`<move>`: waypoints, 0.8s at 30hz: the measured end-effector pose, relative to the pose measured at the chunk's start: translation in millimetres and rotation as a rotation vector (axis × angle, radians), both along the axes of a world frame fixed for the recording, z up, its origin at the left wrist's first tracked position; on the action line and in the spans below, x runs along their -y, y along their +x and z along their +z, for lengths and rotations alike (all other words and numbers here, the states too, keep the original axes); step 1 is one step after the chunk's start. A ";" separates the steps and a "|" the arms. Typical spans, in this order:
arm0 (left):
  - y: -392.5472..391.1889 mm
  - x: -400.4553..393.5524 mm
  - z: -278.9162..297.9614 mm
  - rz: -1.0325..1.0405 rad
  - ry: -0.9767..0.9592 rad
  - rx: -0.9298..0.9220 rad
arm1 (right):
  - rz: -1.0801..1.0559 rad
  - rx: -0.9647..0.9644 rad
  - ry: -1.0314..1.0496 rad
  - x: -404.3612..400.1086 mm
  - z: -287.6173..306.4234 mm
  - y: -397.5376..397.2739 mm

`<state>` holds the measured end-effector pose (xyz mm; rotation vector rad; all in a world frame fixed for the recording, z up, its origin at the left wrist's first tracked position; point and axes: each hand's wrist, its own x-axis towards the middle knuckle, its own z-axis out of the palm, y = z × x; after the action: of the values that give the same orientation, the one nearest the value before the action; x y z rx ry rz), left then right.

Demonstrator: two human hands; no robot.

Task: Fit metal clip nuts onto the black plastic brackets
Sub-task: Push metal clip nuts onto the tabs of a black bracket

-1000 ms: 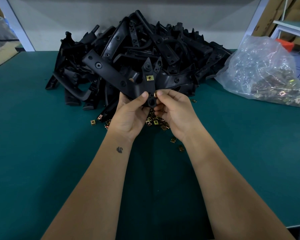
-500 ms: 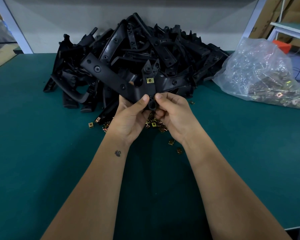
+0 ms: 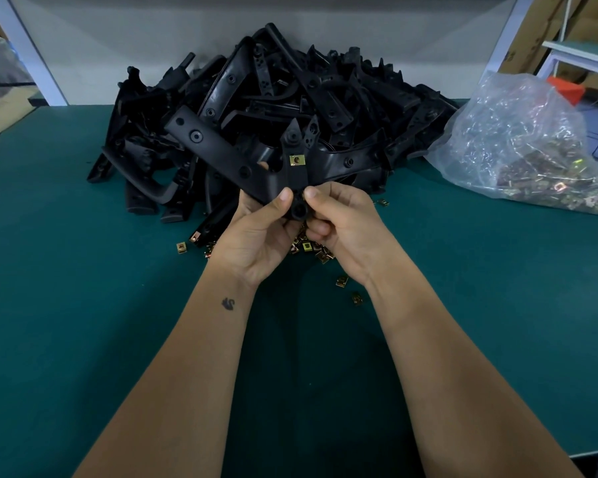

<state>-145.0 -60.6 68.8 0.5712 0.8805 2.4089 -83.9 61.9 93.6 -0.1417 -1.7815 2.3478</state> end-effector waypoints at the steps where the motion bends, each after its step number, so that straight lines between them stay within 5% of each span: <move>1: -0.5 0.5 -0.4 -0.006 -0.007 -0.002 | 0.009 0.001 0.005 -0.6 0.0 0.3; 14: -0.8 -2.0 -3.2 -0.011 -0.024 0.017 | -0.090 0.006 0.111 8.8 -1.9 -1.4; 24: 2.9 -8.8 -2.3 0.107 0.057 0.216 | -0.553 -0.146 0.916 23.8 -9.1 -1.6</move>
<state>-142.1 -51.8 66.5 0.2832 0.7700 2.5401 -85.5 38.1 84.5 -0.2657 -2.1769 1.0230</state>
